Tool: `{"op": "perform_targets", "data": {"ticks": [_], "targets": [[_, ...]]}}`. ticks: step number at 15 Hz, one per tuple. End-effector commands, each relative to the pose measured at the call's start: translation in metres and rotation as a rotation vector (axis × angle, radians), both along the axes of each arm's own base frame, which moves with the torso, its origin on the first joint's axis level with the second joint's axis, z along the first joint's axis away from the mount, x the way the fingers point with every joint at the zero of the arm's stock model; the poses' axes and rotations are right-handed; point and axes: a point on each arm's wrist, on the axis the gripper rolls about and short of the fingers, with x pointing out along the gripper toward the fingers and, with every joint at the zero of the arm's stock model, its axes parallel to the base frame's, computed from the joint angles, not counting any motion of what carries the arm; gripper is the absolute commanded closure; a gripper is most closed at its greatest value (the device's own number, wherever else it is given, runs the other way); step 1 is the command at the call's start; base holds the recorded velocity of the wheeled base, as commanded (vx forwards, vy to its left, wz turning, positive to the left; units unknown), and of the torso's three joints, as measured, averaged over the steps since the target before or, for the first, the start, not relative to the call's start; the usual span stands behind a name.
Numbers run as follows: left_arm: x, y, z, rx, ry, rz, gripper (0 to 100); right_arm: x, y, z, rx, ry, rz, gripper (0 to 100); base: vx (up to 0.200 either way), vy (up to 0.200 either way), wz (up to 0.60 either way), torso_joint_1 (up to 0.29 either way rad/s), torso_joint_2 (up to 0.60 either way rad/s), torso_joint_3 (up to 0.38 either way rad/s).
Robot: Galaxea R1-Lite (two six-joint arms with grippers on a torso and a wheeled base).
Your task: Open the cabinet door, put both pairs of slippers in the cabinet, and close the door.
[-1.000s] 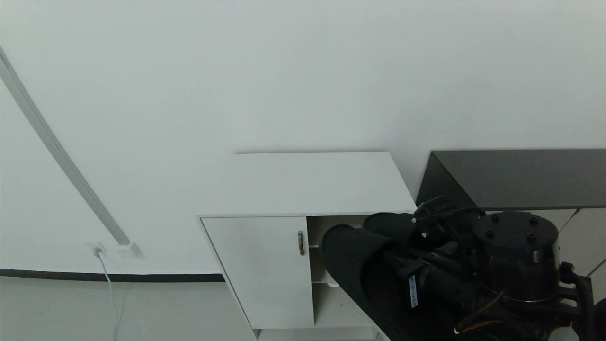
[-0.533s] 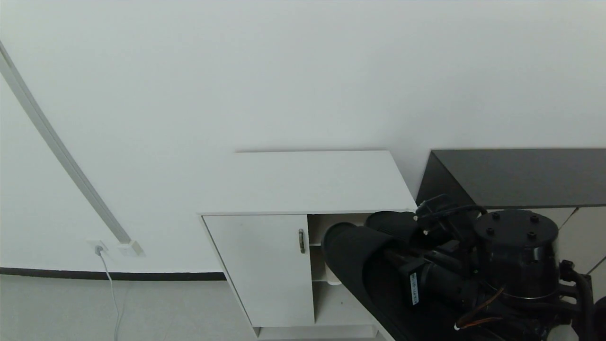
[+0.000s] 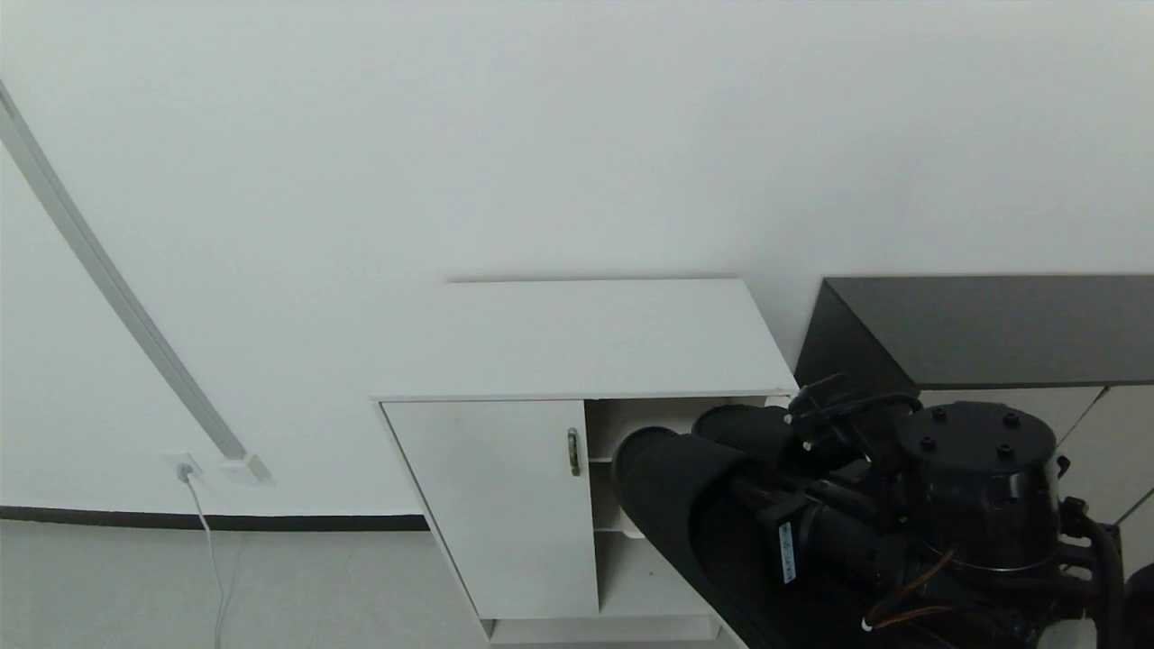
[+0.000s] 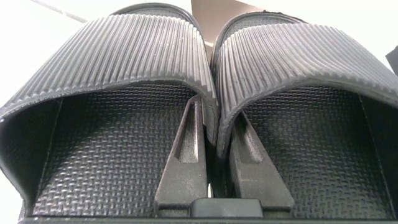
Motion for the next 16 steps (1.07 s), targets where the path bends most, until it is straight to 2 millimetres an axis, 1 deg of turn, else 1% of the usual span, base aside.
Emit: {"op": "perform_targets", "data": {"ticks": [1, 11, 16], "targets": [[0.0001, 0.0000, 0.0001, -0.001, 0.000, 0.001, 100, 0.0003, 0.0005, -0.0023, -0.006, 0.006, 0.001, 100, 0.000, 0.000, 0.00, -0.159, 0.34, 0.173], [0.0001, 0.0000, 0.0001, -0.001, 0.000, 0.001, 100, -0.0005, 0.0002, -0.0040, -0.006, 0.006, 0.003, 100, 0.000, 0.000, 0.00, -0.161, 0.37, 0.205], [0.0001, 0.0000, 0.0001, -0.001, 0.000, 0.001, 100, -0.0007, 0.0000, -0.0044, -0.010, 0.005, 0.004, 100, 0.000, 0.000, 0.00, -0.220, 0.52, 0.305]]}}
